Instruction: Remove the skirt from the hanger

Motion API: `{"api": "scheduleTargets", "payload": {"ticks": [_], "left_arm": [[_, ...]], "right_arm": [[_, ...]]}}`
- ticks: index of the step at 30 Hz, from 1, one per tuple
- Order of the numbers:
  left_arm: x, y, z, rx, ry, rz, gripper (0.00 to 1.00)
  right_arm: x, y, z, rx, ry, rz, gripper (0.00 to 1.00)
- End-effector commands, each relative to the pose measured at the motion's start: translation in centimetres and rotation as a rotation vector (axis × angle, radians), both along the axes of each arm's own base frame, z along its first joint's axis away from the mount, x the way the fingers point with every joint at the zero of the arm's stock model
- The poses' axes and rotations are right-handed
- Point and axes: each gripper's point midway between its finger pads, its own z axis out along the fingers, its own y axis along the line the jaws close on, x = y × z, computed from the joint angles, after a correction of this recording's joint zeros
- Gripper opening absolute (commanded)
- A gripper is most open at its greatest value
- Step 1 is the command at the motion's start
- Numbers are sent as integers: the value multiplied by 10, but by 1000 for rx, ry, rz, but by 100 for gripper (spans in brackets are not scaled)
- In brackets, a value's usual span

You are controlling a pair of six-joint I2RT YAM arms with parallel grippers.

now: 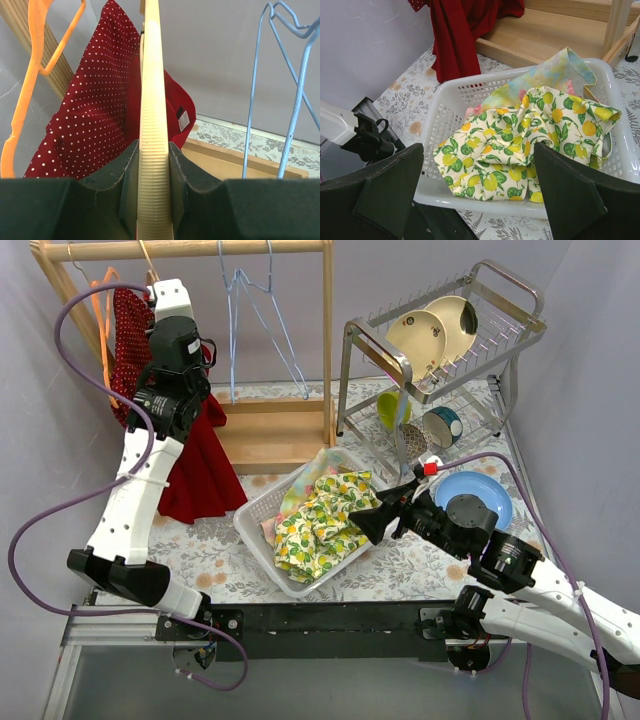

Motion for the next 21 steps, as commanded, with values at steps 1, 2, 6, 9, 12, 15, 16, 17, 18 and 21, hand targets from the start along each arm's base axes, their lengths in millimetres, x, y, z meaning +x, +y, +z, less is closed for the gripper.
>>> {"api": "scheduleTargets", "payload": {"ticks": [1,2,6,9,12,15,16,17,18,21], "left_arm": [[-23,10,36,-13,-101,6,0],[-27,11,44,-19,-125,6,0],[-31,4,67,-24,-182,-50,0],[-32,1,75,-30,-198,-79,0],[-33,-2,81,-33,-215,-100,0],[-31,-5,90,-22,-241,-118,0],[-31,-5,93,-20,-243,-117,0],[-33,-4,97,-20,-250,-116,0],[-34,-4,100,-22,-257,-119,0],[-45,-6,118,-37,-314,-150,0]], "right_arm": [[-1,-2,16,47,-30,0,98],[-1,-1,16,48,-30,5,98],[-1,1,16,47,-25,12,98],[-2,1,17,51,-24,12,98],[-3,2,19,54,-25,16,98],[-1,2,21,55,-26,12,98],[-1,2,22,55,-28,14,98],[-1,3,20,47,-24,17,98],[-1,4,20,44,-22,18,98],[0,5,21,41,-22,18,98]]}}
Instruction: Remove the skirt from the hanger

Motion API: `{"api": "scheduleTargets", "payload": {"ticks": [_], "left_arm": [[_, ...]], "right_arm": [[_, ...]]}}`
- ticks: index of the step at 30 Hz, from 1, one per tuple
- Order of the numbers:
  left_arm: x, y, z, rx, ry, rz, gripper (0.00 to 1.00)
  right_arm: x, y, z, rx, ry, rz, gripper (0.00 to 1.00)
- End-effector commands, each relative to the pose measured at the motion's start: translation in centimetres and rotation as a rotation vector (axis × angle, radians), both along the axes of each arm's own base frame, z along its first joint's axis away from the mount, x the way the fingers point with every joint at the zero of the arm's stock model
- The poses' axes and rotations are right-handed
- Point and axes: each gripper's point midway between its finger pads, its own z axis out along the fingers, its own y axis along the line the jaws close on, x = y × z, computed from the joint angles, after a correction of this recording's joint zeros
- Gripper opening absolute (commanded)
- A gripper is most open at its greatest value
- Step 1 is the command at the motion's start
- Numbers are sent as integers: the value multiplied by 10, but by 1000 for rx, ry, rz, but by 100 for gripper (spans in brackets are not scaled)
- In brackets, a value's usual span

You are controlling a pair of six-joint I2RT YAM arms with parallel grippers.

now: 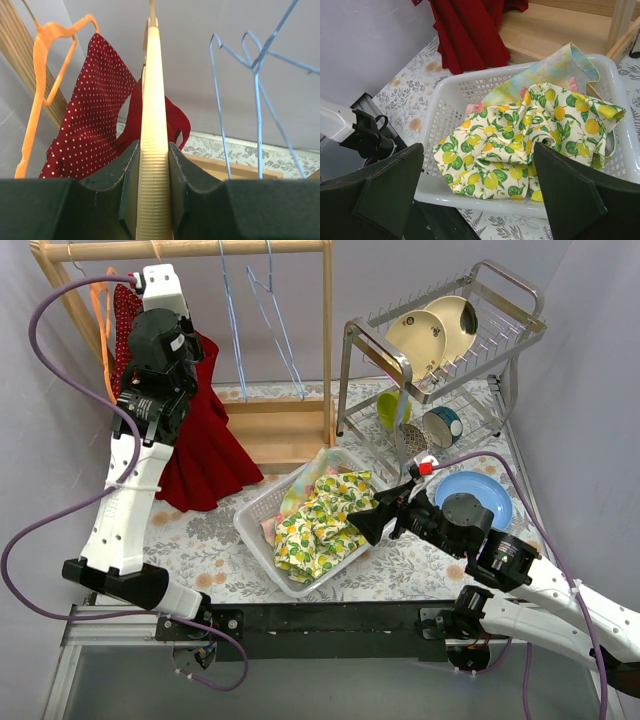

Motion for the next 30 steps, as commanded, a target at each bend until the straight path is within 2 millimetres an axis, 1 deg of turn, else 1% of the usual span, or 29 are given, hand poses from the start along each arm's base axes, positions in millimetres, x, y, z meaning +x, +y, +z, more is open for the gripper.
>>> {"api": "scheduleTargets", "payload": {"ticks": [1,4,6,7,9,17,22,27,30], "left_arm": [[-40,4,86,-62,-259,-56,0],[-47,1,95,-69,-285,-90,0],[-53,3,98,-64,-294,-91,0],[-53,4,97,-61,-287,-89,0],[-60,6,97,-60,-288,-90,0],[-80,10,88,-70,-278,-100,0],[-96,6,90,-83,-305,-152,0],[-107,9,94,-75,-335,-157,0],[-116,12,96,-80,-345,-157,0]], "right_arm": [[1,3,23,47,-26,7,98],[0,5,25,53,-27,13,98],[1,6,25,52,-28,16,98],[0,7,26,55,-27,19,98],[0,8,26,55,-25,24,98],[-1,9,28,56,-23,28,98],[0,10,28,53,-22,28,98],[0,15,30,46,-24,47,98],[0,21,37,53,-37,68,98]]}}
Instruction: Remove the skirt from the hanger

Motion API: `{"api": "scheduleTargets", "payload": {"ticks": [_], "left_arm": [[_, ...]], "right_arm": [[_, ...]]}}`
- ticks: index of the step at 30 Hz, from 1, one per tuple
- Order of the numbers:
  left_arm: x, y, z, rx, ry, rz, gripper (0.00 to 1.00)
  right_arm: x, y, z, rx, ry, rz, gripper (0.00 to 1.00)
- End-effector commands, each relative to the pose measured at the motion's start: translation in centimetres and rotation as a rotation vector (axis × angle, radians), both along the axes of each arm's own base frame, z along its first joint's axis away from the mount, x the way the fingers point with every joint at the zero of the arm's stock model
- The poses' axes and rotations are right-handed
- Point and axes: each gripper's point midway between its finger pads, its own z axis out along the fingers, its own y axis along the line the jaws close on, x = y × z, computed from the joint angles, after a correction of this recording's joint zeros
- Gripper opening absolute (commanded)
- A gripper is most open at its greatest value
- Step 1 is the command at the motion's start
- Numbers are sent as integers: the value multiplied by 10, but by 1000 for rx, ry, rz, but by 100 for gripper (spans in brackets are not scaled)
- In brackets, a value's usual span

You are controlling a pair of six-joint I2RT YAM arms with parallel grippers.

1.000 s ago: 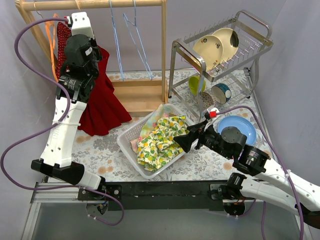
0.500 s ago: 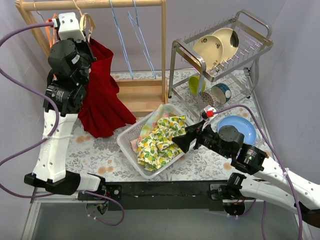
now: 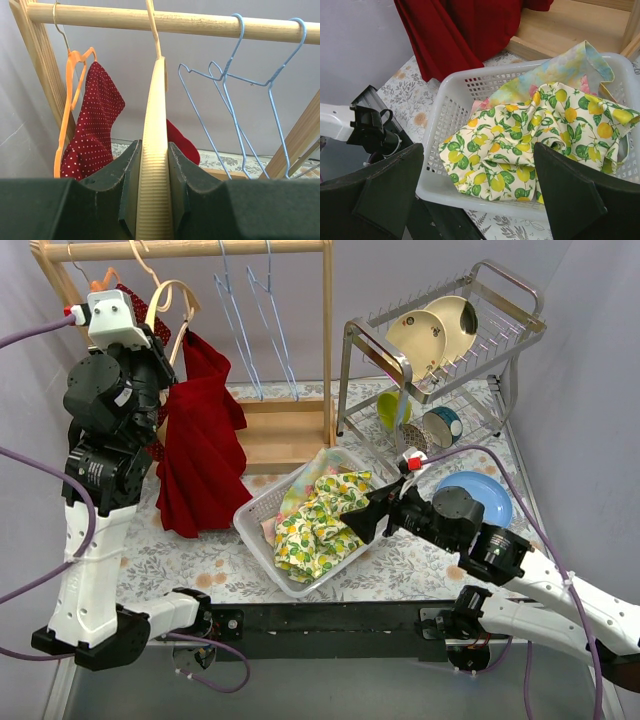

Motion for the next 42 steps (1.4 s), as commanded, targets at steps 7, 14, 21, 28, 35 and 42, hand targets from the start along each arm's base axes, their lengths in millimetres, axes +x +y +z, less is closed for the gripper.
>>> {"api": "scheduleTargets", "payload": {"ticks": [7,14,21,28,35,42], "left_arm": [[-50,12,33,-74,-138,-27,0],[-74,17,30,-100,-148,-38,0],[-98,16,33,-119,-180,-91,0],[-124,13,44,-168,-201,-151,0],[-140,7,39,-206,-215,-216,0],[-152,7,36,-238,-228,-238,0]], "right_arm": [[0,27,74,128,-99,92,97],[1,68,132,193,-143,182,96],[13,131,169,226,-204,172,96],[2,199,192,308,-300,227,98],[-12,260,188,377,-321,299,98],[-9,299,167,366,-293,202,98]]}}
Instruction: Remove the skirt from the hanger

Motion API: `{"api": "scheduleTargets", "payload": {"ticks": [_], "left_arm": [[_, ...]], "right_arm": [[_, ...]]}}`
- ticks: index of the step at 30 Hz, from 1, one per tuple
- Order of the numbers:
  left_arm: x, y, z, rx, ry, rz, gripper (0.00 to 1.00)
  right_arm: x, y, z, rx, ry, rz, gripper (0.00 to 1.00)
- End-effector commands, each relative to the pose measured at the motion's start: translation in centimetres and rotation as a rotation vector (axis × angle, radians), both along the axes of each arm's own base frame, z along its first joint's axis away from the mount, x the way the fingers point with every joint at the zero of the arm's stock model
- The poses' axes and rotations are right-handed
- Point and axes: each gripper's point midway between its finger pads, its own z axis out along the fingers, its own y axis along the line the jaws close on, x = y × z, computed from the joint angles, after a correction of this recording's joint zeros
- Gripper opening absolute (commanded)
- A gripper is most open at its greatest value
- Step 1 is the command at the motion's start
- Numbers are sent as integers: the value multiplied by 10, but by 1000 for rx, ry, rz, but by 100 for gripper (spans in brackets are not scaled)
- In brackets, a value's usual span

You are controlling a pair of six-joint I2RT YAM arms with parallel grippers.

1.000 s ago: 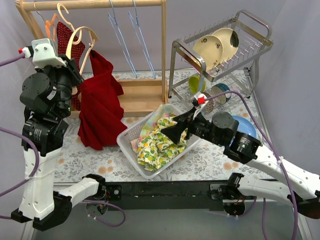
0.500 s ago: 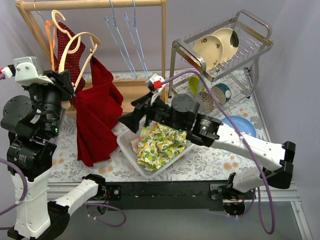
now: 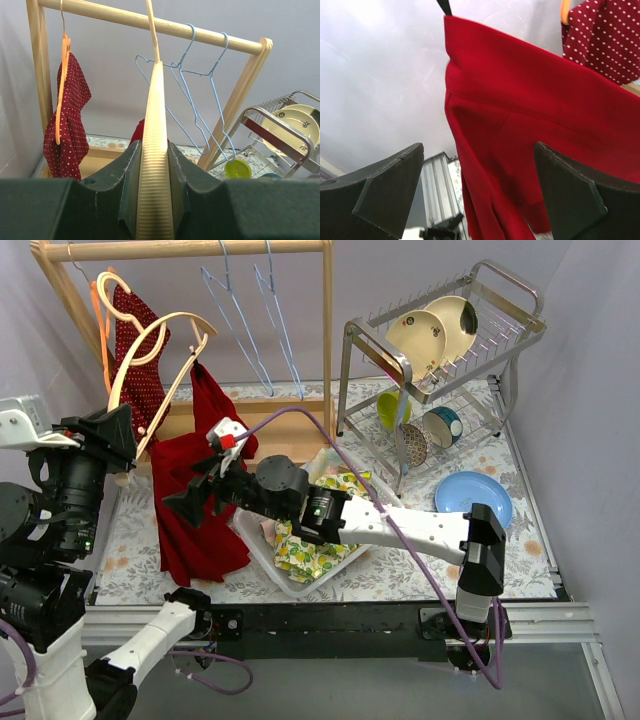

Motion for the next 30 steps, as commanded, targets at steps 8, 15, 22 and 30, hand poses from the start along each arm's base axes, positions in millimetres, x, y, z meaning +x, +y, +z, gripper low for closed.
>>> {"api": "scheduleTargets", "payload": {"ticks": [8,15,22,30], "left_arm": [[-27,-8,30,-108,-139,-94,0],[-37,-3,28,-115,-140,-89,0],[-40,-7,11,-153,-118,-116,0],[-28,-3,-7,-133,-76,-70,0]], "right_arm": [[25,37,41,187,-86,-154,66],[26,33,74,231,-177,-168,1],[21,17,112,322,-237,-173,1],[6,5,122,369,-245,-120,1]]}}
